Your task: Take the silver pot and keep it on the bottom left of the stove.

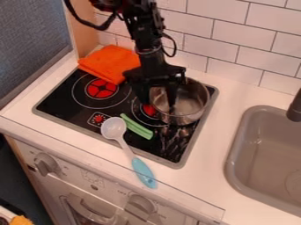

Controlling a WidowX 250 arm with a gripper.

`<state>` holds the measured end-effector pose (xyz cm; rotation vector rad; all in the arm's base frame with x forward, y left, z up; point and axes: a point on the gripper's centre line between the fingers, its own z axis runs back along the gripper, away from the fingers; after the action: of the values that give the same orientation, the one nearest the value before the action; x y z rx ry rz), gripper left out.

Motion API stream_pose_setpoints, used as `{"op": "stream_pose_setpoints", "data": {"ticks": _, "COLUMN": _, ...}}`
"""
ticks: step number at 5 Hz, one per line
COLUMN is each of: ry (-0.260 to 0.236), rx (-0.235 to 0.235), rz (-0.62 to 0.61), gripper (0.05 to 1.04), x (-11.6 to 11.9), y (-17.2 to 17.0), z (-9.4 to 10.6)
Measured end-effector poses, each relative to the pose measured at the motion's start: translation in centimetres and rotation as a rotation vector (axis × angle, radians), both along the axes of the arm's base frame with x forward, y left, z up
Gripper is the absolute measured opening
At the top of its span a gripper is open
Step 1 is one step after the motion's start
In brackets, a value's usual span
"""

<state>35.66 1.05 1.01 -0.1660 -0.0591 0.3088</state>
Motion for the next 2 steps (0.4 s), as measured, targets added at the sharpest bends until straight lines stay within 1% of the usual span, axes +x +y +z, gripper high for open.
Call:
{"op": "stream_pose_setpoints", "data": {"ticks": 1, "ry": 0.04, "rx": 0.067, "rz": -0.024, "gripper": 0.36, "x": 0.3, "y": 0.26, "z": -0.21}}
{"op": "stream_pose_setpoints", "data": {"ticks": 2, "ry": 0.049, "rx": 0.098, "rz": -0.041, "gripper": 0.155, "x": 0.57, "y": -0.06, "z": -0.2}}
